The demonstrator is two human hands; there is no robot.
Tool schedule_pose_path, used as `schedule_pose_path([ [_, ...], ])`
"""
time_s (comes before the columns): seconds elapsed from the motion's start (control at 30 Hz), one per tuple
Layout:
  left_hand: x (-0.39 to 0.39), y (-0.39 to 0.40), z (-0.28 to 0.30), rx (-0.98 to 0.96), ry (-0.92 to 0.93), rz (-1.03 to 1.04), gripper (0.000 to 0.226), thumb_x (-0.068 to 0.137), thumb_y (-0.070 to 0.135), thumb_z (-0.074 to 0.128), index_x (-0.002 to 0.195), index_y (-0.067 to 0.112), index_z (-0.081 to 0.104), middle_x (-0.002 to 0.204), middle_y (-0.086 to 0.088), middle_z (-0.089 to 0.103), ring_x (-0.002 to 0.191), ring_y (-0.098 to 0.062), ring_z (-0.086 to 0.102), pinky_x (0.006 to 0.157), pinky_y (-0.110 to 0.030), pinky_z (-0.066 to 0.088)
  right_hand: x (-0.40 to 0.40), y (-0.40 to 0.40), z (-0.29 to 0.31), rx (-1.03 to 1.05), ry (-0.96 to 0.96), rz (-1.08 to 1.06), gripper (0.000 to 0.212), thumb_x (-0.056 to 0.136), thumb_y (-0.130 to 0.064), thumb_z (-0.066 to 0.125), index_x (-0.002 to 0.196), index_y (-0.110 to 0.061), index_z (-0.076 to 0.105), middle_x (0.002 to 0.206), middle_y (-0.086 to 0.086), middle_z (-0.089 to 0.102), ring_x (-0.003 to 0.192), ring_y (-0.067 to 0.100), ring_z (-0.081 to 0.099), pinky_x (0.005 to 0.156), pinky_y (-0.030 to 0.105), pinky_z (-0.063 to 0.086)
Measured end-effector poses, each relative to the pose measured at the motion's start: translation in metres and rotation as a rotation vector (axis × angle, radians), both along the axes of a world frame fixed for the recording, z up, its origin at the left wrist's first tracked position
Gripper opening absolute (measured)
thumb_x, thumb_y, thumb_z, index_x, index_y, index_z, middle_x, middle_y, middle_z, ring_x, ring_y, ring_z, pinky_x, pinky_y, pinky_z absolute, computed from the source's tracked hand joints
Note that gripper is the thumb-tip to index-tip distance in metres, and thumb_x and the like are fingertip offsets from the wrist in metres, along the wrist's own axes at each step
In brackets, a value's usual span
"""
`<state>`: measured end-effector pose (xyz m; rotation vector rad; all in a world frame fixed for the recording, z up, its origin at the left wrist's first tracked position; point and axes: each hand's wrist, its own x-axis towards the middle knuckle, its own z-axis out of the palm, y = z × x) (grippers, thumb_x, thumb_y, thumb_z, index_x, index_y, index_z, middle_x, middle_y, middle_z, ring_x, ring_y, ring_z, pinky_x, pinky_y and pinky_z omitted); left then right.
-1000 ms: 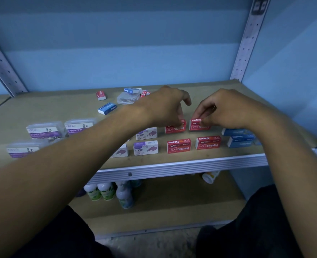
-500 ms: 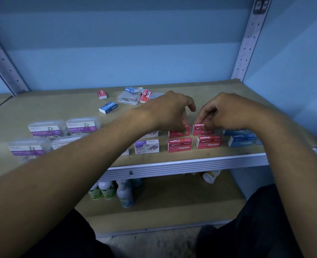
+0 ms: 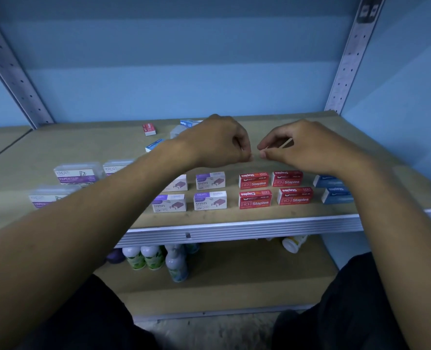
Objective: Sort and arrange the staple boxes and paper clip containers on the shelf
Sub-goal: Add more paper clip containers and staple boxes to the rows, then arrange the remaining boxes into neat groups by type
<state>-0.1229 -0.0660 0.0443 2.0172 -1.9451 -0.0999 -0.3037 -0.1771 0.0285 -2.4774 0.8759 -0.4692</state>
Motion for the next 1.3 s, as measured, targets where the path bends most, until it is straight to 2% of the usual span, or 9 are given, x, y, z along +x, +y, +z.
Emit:
schedule_pose_path([
  [0.2, 0.028, 0.019, -0.005, 0.029, -0.02, 0.082, 0.016, 0.087, 0.037, 0.063, 0.09, 0.027, 0.076, 0.096, 0.015, 0.072, 0.084, 0.001, 0.06, 0.083, -0.023, 0.049, 0.025, 0.004, -0.003, -0.008, 0.016, 0.03, 0.014, 0.085, -0.048, 0.074, 0.095, -0.039, 0.077, 0.097, -0.024, 0.068, 0.088, -0.008, 0.059, 0.07, 0.013, 0.041],
  [0.27, 0.041, 0.025, -0.007, 0.032, -0.025, 0.118, 0.017, 0.087, 0.038, 0.064, 0.093, 0.027, 0.075, 0.1, 0.015, 0.071, 0.082, 0.0, 0.058, 0.077, -0.02, 0.049, 0.035, 0.006, -0.005, -0.018, 0.027, 0.047, 0.013, 0.085, -0.046, 0.074, 0.095, -0.038, 0.078, 0.098, -0.023, 0.07, 0.088, -0.01, 0.058, 0.071, 0.011, 0.041],
  [0.37, 0.061, 0.035, -0.01, 0.06, -0.03, 0.184, 0.021, 0.086, 0.043, 0.066, 0.1, 0.029, 0.073, 0.108, 0.013, 0.066, 0.087, -0.003, 0.054, 0.064, -0.011, 0.036, 0.047, 0.01, -0.008, -0.001, 0.046, 0.07, 0.012, 0.085, -0.043, 0.074, 0.096, -0.039, 0.078, 0.099, -0.023, 0.07, 0.089, -0.01, 0.059, 0.071, 0.011, 0.041],
  [0.5, 0.084, 0.041, -0.015, 0.117, -0.07, 0.267, 0.032, 0.086, 0.046, 0.066, 0.113, 0.03, 0.068, 0.118, 0.009, 0.063, 0.094, -0.006, 0.052, 0.075, -0.019, 0.037, 0.062, 0.014, -0.011, -0.014, 0.08, 0.077, 0.014, 0.086, -0.043, 0.074, 0.098, -0.038, 0.078, 0.1, -0.019, 0.071, 0.093, -0.004, 0.063, 0.071, 0.012, 0.043],
  [0.57, 0.094, 0.042, -0.016, 0.14, -0.074, 0.306, 0.036, 0.086, 0.046, 0.066, 0.117, 0.028, 0.066, 0.121, 0.007, 0.062, 0.096, -0.009, 0.052, 0.08, -0.022, 0.039, 0.073, 0.015, -0.012, -0.025, 0.086, 0.073, 0.017, 0.086, -0.045, 0.073, 0.102, -0.038, 0.076, 0.105, -0.015, 0.069, 0.096, 0.002, 0.063, 0.075, 0.018, 0.045],
  [0.7, 0.113, 0.037, -0.017, 0.173, -0.126, 0.365, 0.042, 0.087, 0.044, 0.067, 0.123, 0.024, 0.062, 0.128, 0.001, 0.06, 0.111, -0.018, 0.055, 0.09, -0.028, 0.045, 0.107, 0.012, -0.009, -0.103, 0.11, 0.094, 0.03, 0.087, -0.043, 0.071, 0.117, -0.037, 0.07, 0.12, -0.005, 0.064, 0.104, 0.013, 0.059, 0.083, 0.026, 0.043],
  [0.87, 0.129, 0.027, -0.015, 0.166, -0.159, 0.415, 0.051, 0.085, 0.041, 0.069, 0.13, 0.019, 0.058, 0.134, -0.001, 0.058, 0.123, -0.021, 0.052, 0.098, -0.034, 0.046, 0.15, -0.004, -0.002, -0.187, 0.123, 0.119, 0.046, 0.089, -0.041, 0.068, 0.133, -0.032, 0.058, 0.127, 0.004, 0.052, 0.119, 0.022, 0.052, 0.094, 0.034, 0.043],
  [1.1, 0.142, 0.008, -0.015, 0.22, -0.131, 0.487, 0.046, 0.077, 0.034, 0.075, 0.117, 0.012, 0.067, 0.12, -0.008, 0.064, 0.108, -0.027, 0.062, 0.093, -0.039, 0.054, 0.198, -0.027, -0.002, -0.278, 0.332, 0.128, 0.068, 0.09, -0.056, 0.06, 0.15, -0.035, 0.036, 0.151, 0.003, 0.038, 0.132, 0.029, 0.048, 0.104, 0.048, 0.044],
  [1.3, 0.155, 0.001, -0.021, 0.222, -0.142, 0.532, 0.044, 0.077, 0.042, 0.076, 0.107, 0.009, 0.073, 0.11, -0.01, 0.068, 0.1, -0.026, 0.064, 0.087, -0.035, 0.055, 0.223, -0.031, -0.007, -0.346, 0.418, 0.135, 0.066, 0.094, -0.058, 0.054, 0.153, -0.037, 0.033, 0.151, 0.008, 0.043, 0.138, 0.032, 0.04, 0.108, 0.05, 0.04],
])
